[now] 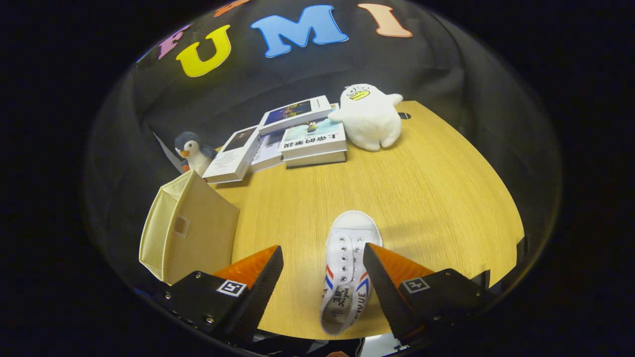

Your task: Open the storage box then place both shoes into the box .Put the left shoe in first, then the right shoe, with the right side of both shoes facing outward in a uniform manner.

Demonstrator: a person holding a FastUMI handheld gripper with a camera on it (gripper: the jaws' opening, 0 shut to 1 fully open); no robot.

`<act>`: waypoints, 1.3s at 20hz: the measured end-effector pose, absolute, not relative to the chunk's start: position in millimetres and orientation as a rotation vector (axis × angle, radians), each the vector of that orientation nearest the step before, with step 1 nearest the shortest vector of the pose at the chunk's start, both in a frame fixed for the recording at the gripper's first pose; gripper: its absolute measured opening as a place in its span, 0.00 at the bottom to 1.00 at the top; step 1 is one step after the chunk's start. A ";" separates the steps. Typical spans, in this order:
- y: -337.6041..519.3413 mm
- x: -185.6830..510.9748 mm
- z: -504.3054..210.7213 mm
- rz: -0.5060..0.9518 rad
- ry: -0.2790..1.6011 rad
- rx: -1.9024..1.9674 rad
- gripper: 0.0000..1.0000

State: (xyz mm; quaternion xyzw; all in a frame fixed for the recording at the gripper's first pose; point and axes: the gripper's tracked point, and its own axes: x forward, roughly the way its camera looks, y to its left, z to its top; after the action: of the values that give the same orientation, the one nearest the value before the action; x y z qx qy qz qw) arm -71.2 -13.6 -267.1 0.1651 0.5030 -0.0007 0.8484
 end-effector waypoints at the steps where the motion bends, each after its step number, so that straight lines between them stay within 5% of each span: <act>1: -18.8 -74.9 -274.1 -0.011 1.074 0.347 0.98; 16: -47.3 -119.3 -349.1 -0.077 1.282 0.198 0.98; 18: -40.6 -117.6 -352.5 -0.062 1.280 0.206 0.92; 20: -31.9 -115.8 -353.4 -0.039 1.287 0.235 0.76; 22: -31.4 -114.8 -353.2 -0.045 1.291 0.229 0.50; 24: -35.8 -114.3 -351.2 -0.055 1.283 0.211 0.43; 25: -35.1 -114.1 -348.4 -0.046 1.281 0.223 0.29; 26: -42.2 -114.0 -343.7 -0.076 1.271 0.226 0.29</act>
State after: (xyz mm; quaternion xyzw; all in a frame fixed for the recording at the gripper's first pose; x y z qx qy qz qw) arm -114.0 -42.2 -343.7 0.1051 0.5923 -0.0352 0.7980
